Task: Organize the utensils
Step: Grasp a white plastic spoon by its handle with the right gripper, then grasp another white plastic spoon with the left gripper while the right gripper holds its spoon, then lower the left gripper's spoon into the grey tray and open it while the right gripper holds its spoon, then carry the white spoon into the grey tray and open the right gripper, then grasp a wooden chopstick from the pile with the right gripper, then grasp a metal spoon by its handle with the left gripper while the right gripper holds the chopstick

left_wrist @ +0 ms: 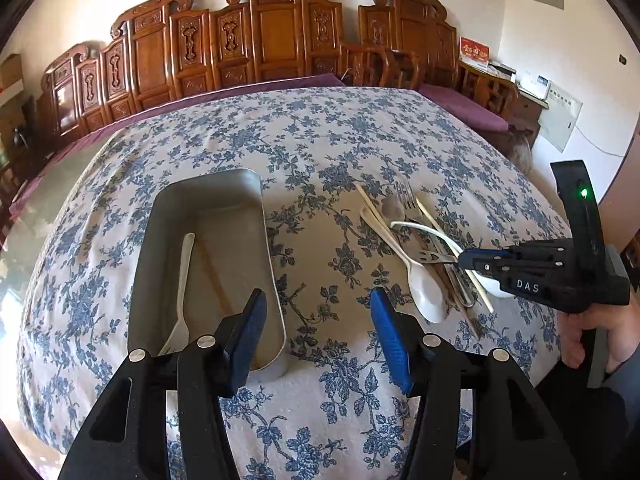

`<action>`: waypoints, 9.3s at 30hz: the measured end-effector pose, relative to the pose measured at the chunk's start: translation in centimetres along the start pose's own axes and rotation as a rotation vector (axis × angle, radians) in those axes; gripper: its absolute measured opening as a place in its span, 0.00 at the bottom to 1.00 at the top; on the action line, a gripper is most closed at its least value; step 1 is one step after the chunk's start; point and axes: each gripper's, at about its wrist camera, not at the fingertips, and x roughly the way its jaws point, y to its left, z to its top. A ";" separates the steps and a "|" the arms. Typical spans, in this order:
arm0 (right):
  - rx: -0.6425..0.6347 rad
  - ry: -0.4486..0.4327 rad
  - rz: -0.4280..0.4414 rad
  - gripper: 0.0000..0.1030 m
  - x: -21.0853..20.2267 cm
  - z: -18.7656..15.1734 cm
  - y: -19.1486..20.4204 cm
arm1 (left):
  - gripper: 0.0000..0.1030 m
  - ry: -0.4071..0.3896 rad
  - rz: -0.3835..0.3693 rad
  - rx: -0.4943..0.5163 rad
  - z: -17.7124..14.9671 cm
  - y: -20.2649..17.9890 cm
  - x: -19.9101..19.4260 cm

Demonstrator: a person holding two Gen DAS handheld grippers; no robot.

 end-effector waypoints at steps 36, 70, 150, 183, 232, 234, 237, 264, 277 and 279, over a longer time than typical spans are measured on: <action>0.120 -0.187 -0.022 0.04 -3.5 1.7 -3.6 | 0.50 0.189 -0.138 -0.044 2.3 -6.5 11.6; 0.051 -0.181 -0.037 0.04 -3.4 1.5 -1.3 | 0.00 0.171 -0.178 0.052 1.9 -6.2 7.6; -0.042 -0.143 0.253 0.05 -2.0 6.9 18.5 | 0.13 0.005 0.115 -0.247 1.8 17.1 -0.2; -0.052 -0.034 0.024 0.10 6.0 8.9 21.0 | 0.13 -0.051 0.112 -0.242 -0.2 19.4 -1.6; 0.052 0.011 -0.147 0.06 -0.5 1.6 -1.0 | 0.57 -0.073 -0.039 -0.002 1.8 2.9 -2.0; 0.046 -0.019 -0.131 0.06 -2.3 1.3 -0.8 | 0.57 -0.072 -0.041 0.005 1.8 2.4 -2.1; 0.024 -0.050 -0.120 0.06 -4.6 0.9 -0.4 | 0.57 -0.064 -0.043 0.017 1.7 1.5 -2.2; 0.045 -0.115 -0.110 0.06 -8.3 -1.4 -4.8 | 0.42 0.151 -0.118 0.091 6.4 -6.1 12.2; 0.059 -0.124 -0.088 0.06 -8.8 -1.4 -5.0 | 0.41 0.183 -0.162 0.064 8.4 -7.3 16.5; 0.062 -0.125 -0.086 0.06 -8.8 -1.4 -5.1 | 0.41 0.198 -0.167 0.053 8.5 -7.3 17.0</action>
